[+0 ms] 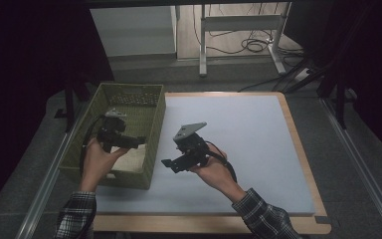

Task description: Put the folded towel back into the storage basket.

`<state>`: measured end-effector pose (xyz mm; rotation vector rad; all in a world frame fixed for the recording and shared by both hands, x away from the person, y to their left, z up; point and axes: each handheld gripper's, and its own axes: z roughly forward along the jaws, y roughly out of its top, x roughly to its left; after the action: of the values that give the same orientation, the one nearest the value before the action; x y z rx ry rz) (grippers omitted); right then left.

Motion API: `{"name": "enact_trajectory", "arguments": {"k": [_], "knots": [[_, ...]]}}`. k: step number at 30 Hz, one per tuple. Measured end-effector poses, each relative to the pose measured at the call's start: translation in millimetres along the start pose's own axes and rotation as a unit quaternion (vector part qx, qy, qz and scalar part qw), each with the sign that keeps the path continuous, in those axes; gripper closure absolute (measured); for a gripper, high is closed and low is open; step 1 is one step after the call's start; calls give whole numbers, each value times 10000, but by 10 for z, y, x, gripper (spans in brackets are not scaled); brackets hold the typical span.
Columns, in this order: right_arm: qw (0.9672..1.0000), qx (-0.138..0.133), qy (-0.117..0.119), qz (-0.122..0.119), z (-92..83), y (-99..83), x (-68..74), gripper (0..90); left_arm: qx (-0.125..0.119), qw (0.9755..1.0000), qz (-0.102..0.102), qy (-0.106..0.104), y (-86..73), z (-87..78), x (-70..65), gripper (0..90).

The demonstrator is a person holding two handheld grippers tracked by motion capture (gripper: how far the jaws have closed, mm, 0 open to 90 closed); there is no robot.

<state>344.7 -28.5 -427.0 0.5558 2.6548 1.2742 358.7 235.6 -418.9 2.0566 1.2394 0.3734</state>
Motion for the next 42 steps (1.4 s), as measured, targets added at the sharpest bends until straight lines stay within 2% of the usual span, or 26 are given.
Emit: {"name": "enact_trajectory", "arguments": {"k": [9, 14, 23, 27, 34, 37, 42], "knots": [[9998, 119, -130, -10, -181, -193, -93, 159, 265, 9992, 257, -117, 139, 91, -237, 58], [9997, 166, -182, 76, -288, -323, -156, 150, 353, 9985, 388, -172, 218, 153, -364, 58], [9989, 227, -336, 219, -510, -588, -296, 131, 359, 9971, 576, -342, 342, 300, -626, 55], [9987, 219, -387, 260, -634, -704, -351, 124, 321, 9960, 671, -491, 382, 384, -796, 53], [9976, 271, -552, 313, -816, -923, -428, 113, 290, 9933, 811, -773, 359, 535, -1082, 43], [9973, 293, -596, 316, -880, -1012, -452, 105, 270, 9925, 874, -816, 323, 598, -1197, 39], [9963, 348, -693, 372, -980, -1163, -488, 96, 192, 9912, 876, -971, 237, 685, -1338, 38]]}}
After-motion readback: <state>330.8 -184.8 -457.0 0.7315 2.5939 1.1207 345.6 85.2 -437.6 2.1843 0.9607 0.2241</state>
